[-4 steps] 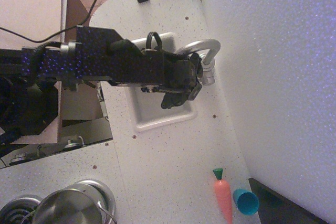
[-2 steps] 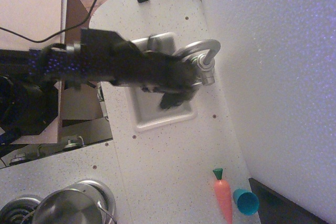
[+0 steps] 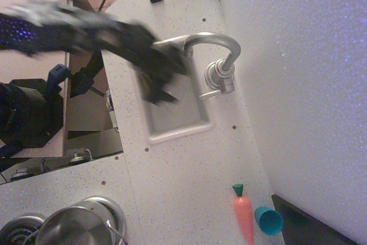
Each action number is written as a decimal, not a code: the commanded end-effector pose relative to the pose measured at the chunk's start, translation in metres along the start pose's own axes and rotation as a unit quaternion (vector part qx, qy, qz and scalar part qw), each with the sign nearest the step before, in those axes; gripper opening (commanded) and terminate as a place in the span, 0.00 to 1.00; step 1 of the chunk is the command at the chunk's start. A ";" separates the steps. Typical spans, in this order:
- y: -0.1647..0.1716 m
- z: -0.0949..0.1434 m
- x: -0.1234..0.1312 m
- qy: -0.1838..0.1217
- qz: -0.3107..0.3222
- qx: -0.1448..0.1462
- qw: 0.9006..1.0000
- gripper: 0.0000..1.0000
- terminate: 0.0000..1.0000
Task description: Turn faucet left
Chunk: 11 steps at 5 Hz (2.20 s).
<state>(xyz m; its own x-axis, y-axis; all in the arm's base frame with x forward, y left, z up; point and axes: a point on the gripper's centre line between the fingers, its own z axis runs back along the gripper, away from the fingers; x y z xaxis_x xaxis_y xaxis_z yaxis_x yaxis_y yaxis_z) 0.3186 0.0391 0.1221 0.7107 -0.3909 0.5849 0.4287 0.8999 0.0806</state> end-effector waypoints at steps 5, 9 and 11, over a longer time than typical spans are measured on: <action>-0.041 -0.068 0.024 0.459 -0.171 0.053 0.870 1.00 0.00; 0.033 -0.015 -0.013 0.073 0.066 -0.060 0.993 1.00 0.00; 0.003 -0.034 -0.028 0.093 0.066 -0.053 0.992 1.00 0.00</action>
<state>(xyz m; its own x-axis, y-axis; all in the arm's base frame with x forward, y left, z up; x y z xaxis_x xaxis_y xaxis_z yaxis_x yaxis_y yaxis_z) 0.3117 0.0296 0.0519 0.8641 -0.3031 0.4019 0.3731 0.9216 -0.1071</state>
